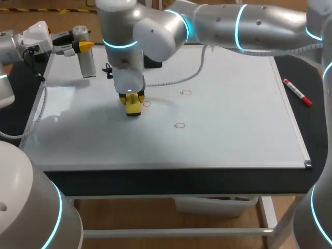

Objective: Pick up the inspection probe, press it on each red-marked spot on the whiteboard one by one, put down the probe, pick up the eraser, and wipe off all the red marks.

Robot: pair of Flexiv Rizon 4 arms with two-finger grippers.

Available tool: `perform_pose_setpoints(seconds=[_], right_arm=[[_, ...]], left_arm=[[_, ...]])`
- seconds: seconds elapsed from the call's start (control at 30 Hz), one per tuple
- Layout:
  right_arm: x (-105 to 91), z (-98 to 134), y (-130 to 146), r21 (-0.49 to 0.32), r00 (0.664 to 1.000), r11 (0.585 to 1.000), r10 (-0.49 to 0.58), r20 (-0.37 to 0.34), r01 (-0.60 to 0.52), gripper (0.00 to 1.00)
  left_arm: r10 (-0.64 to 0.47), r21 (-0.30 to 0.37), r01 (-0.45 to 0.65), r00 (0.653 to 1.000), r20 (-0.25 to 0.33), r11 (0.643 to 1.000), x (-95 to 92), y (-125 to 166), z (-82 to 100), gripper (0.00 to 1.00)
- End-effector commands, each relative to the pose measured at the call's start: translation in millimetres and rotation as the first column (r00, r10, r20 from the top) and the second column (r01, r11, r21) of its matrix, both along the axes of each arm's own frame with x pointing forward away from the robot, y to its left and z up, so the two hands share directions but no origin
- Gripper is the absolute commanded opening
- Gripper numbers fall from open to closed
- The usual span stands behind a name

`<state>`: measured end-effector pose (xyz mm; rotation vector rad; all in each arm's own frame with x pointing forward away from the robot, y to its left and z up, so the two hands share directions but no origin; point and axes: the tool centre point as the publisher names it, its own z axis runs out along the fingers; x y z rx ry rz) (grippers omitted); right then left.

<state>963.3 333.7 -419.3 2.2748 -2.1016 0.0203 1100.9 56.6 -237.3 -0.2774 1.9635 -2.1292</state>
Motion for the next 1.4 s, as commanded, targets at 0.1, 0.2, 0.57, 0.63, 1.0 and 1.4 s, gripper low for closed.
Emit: perform_pose_setpoints(seconds=[0.1, 0.2, 0.57, 0.63, 1.0, 1.4], right_arm=[[3.4, 2, -6, -0.036, 1.0, 0.999, -0.001, 0.007, 0.002, 0.0], [3.4, 0, -10, -0.032, 1.0, 0.999, -0.005, 0.005, 0.005, 0.0], [3.9, -10, -24, -0.022, 1.0, 0.999, -0.029, -0.002, 0.029, 0.0], [4.2, -12, -26, -0.021, 1.0, 0.999, -0.031, -0.002, 0.031, 0.0], [4.3, -17, -44, -0.024, 0.997, 0.997, -0.072, -0.005, 0.072, 0.0], [7.4, -19, -73, -0.04, 0.992, 0.991, -0.129, 0.002, 0.129, 0.0]], left_arm=[[0.0, 0.0, 0.0, 1.0, 0.001, 1.0, 0.5, 0, 0.7, 0.0], [0.0, 0.0, 0.0, 1.0, 0.001, 1.0, 0.5, 0, 0.7, 0.0], [0.0, 0.0, 0.0, 1.0, 0.001, 1.0, 0.5, 0, 0.7, 0.0], [0.0, 0.0, 0.0, 1.0, 0.001, 1.0, 0.5, 0, 0.7, 0.0], [0.0, 0.0, 0.0, 1.0, 0.001, 1.0, 0.5, 0, 0.7, 0.0], [0.0, 0.0, 0.0, 1.0, 0.001, 1.0, 0.5, 0, 0.7, 0.0]])
